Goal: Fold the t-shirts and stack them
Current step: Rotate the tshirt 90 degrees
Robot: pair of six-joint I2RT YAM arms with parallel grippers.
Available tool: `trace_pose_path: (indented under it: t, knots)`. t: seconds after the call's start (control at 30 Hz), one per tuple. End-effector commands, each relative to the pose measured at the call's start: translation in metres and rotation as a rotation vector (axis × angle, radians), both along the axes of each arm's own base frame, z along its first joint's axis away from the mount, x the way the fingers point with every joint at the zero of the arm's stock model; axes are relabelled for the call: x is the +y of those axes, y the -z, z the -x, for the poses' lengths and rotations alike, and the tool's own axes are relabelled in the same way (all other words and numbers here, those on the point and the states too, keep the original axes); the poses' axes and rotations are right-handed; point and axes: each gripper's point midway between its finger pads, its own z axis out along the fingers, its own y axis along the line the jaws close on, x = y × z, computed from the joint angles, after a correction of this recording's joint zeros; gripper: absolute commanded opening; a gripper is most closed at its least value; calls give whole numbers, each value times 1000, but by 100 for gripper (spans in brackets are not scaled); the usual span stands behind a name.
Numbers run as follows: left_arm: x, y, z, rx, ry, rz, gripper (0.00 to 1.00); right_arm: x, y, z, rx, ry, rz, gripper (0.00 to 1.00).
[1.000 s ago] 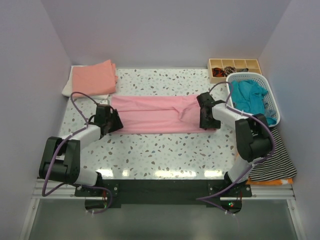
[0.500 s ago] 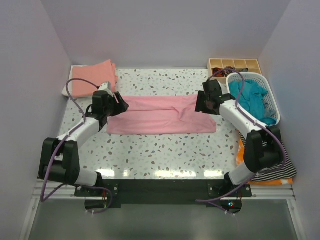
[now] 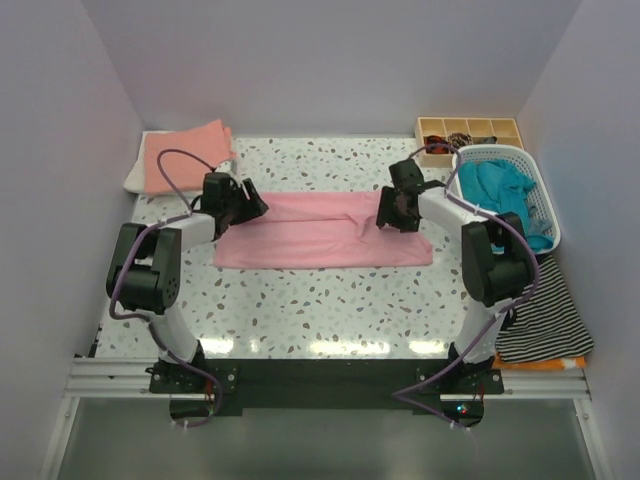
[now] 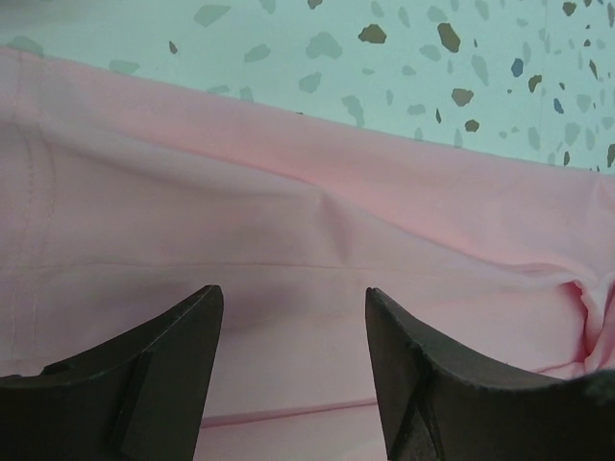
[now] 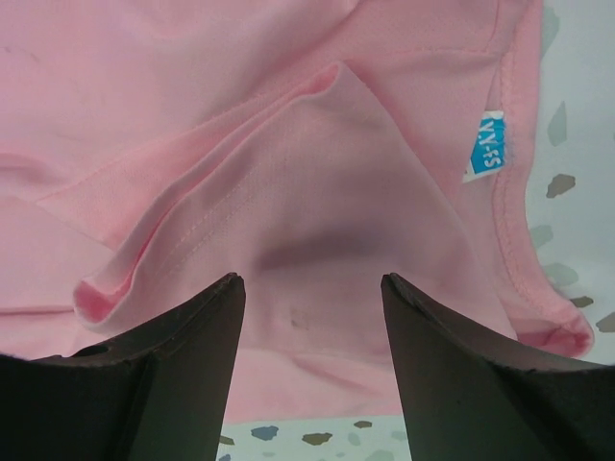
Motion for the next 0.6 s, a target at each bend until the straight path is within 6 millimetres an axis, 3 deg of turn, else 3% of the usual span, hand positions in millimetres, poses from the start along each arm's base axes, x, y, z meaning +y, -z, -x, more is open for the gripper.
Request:
trace_pose_path:
  t: [0.0, 0.03, 0.1, 0.17, 0.2, 0.27, 0.3, 0.37, 0.43, 0.57]
  knots:
    - [-5, 7, 8, 12, -6, 38, 66, 7, -9, -23, -23, 19, -16, 63]
    - [-5, 10, 13, 29, -13, 45, 65, 7, 6, -20, 29, 13, -8, 63]
    - [-9, 24, 33, 84, -2, 54, 65, 13, 6, -32, 40, -3, -10, 63]
    - [-17, 33, 53, 119, 25, 56, 64, 14, 24, -31, 106, -17, 3, 62]
    - [-18, 37, 63, 140, 29, 50, 64, 18, 18, -42, 86, -21, -3, 62]
    - [-23, 41, 84, 171, 37, 48, 64, 21, 31, -42, 131, -35, -1, 62]
    - [-24, 45, 93, 191, 38, 48, 65, 25, 24, -53, 108, -38, -6, 62]
    - [-29, 49, 114, 219, 46, 59, 65, 30, 35, -57, 134, -58, -17, 62]
    - [-34, 48, 127, 235, 49, 81, 65, 39, 31, -72, 121, -80, -47, 63]
    - [-60, 57, 171, 317, 144, 103, 65, 69, 45, -88, 172, -187, -141, 63]
